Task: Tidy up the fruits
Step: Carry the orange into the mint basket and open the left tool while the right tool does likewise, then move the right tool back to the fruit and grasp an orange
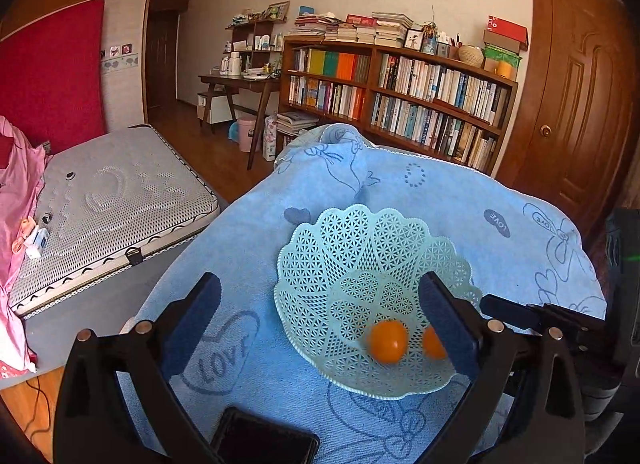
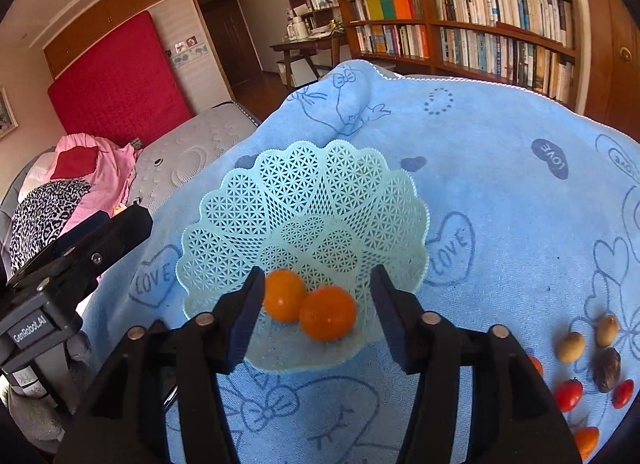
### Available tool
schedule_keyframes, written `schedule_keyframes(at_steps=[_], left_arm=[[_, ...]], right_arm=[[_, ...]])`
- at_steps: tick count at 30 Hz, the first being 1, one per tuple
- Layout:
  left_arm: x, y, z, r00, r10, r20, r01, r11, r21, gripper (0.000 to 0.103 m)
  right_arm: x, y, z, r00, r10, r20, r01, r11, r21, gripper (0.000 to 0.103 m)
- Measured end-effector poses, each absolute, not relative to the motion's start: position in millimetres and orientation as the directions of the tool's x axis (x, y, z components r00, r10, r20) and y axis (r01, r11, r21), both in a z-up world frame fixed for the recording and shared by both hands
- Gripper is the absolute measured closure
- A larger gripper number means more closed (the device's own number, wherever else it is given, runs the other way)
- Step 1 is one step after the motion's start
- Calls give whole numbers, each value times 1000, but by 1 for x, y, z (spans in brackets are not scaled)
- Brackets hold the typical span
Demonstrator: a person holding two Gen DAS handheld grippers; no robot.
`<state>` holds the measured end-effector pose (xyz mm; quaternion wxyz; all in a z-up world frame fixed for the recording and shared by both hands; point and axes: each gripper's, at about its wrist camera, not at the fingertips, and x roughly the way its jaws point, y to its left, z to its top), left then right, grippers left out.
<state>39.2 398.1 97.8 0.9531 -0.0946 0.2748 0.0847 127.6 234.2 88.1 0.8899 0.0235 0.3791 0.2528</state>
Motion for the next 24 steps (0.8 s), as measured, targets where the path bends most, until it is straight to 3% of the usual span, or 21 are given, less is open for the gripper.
schedule_keyframes(at_steps=[11,24], left_arm=[[38,399,93,825,158,-542,-275,951,-141,3],[38,370,85,818,208,-536,-265,964,-31,3]], right_arm=[[107,180,81,637,416,-648,-332,908,257,31],[82,87,73,694,316,-647,-162,944,287,30]])
